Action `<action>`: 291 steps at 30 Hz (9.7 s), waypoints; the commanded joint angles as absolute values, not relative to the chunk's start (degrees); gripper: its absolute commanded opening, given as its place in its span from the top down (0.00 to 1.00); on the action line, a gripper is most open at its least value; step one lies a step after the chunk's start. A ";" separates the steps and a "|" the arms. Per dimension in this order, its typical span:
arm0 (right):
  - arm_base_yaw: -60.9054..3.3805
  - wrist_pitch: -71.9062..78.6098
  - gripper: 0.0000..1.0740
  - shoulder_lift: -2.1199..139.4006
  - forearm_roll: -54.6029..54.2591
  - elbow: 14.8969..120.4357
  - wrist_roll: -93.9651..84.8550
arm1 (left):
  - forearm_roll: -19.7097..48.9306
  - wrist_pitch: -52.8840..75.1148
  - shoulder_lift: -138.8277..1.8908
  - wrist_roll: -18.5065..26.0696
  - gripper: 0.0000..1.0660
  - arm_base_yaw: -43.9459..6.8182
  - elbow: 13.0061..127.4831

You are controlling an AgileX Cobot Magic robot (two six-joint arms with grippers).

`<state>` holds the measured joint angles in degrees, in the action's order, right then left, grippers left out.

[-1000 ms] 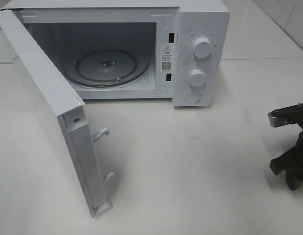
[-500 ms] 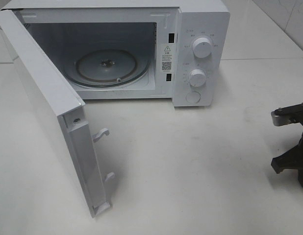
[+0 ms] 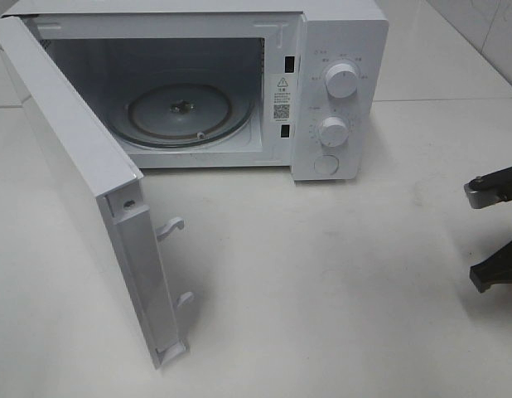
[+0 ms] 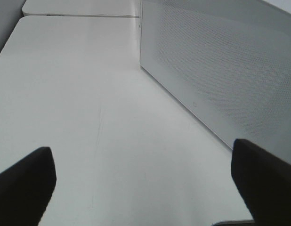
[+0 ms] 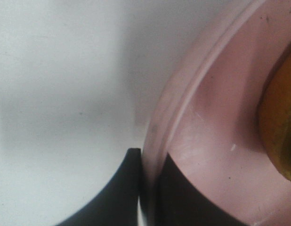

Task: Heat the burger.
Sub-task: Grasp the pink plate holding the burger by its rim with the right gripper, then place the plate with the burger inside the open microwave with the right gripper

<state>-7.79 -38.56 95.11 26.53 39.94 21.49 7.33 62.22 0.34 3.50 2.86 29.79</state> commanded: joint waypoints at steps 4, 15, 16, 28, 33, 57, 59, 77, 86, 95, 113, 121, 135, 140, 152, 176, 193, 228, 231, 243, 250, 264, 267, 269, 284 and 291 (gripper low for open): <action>-11.92 -44.00 1.00 91.21 32.72 39.88 26.30 | 7.33 61.42 1.26 3.44 0.13 2.92 29.62; -18.28 -49.68 1.00 85.60 34.95 38.90 26.36 | 7.33 61.42 1.26 3.44 0.13 2.92 29.62; -18.28 -49.68 1.00 85.60 34.95 38.90 26.36 | 7.33 61.42 1.26 3.44 0.13 2.92 29.62; -28.93 -54.26 1.00 76.95 35.47 34.09 25.50 | 7.33 61.42 1.26 3.44 0.13 2.92 29.62; -33.63 -56.09 1.00 74.89 35.47 33.75 25.04 | 7.33 61.42 1.26 3.44 0.13 2.92 29.62; -60.22 -58.33 1.00 73.40 35.47 33.75 21.77 | 7.33 61.42 1.26 3.44 0.13 2.92 29.62; -63.08 -58.21 1.00 73.40 35.47 33.75 19.94 | 7.33 61.42 1.26 3.44 0.13 2.92 29.62; -67.04 -55.23 1.00 73.40 41.65 33.80 7.62 | 7.33 61.42 1.26 3.44 0.13 2.92 29.62; -67.04 -49.16 1.00 73.40 42.97 33.92 -0.63 | 7.33 61.42 1.26 3.44 0.13 2.92 29.62; -67.04 -41.25 1.00 73.40 42.97 33.92 -11.63 | 7.33 61.42 1.26 3.44 0.13 2.92 29.62; -62.40 -35.01 0.99 73.40 42.74 33.92 -21.72 | 7.33 61.42 1.26 3.44 0.13 2.92 29.62; -54.66 -28.59 0.99 73.40 40.11 33.92 -34.43 | 7.33 61.42 1.26 3.44 0.13 2.92 29.62; -40.68 -20.51 1.00 73.40 18.33 33.92 -68.98 | 7.33 61.42 1.26 3.44 0.13 2.92 29.62; -36.27 -20.11 1.00 73.40 8.48 33.92 -83.14 | 7.33 61.42 1.26 3.44 0.13 2.92 29.62; -32.03 -20.63 1.00 73.45 -2.06 37.24 -96.60 | 7.33 61.42 1.26 3.44 0.13 2.92 29.62; -36.21 -16.04 1.00 74.43 4.47 37.70 -90.01 | 7.33 61.42 1.26 3.44 0.13 2.92 29.62; -39.08 -15.64 1.00 86.63 4.93 48.30 -87.55 | 7.33 61.42 1.26 3.44 0.13 2.92 29.62; -39.08 -25.67 1.00 106.57 6.65 74.14 -82.22 | 7.33 61.42 1.26 3.44 0.13 2.92 29.62; -39.08 -27.04 1.00 108.29 6.88 76.83 -81.36 | 7.33 61.42 1.26 3.44 0.13 2.92 29.62; -39.08 -30.08 1.00 114.36 8.14 85.71 -78.84 | 7.33 61.42 1.26 3.44 0.13 2.92 29.62; -39.08 -31.34 1.00 119.12 9.57 92.25 -75.86 | 7.33 61.42 1.26 3.44 0.13 2.92 29.62; -38.90 -31.46 1.00 126.22 12.66 102.33 -70.53 | 7.33 61.42 1.26 3.44 0.13 2.92 29.62; -38.90 -32.14 1.00 128.69 13.01 106.17 -69.61 | 7.33 61.42 1.26 3.44 0.13 2.92 29.62; -38.90 -32.77 1.00 129.83 13.06 108.00 -69.61 | 7.33 61.42 1.26 3.44 0.13 2.92 29.62; -37.36 -32.95 0.98 135.28 13.81 115.57 -68.01 | 7.33 61.42 1.26 3.44 0.13 2.92 29.62; -37.07 -32.66 0.76 136.19 12.32 115.57 -67.21 | 7.33 61.42 1.26 3.44 0.13 2.92 29.62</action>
<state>-37.24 -34.89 136.71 13.18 114.48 -67.78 7.33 62.22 0.34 3.50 2.86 29.79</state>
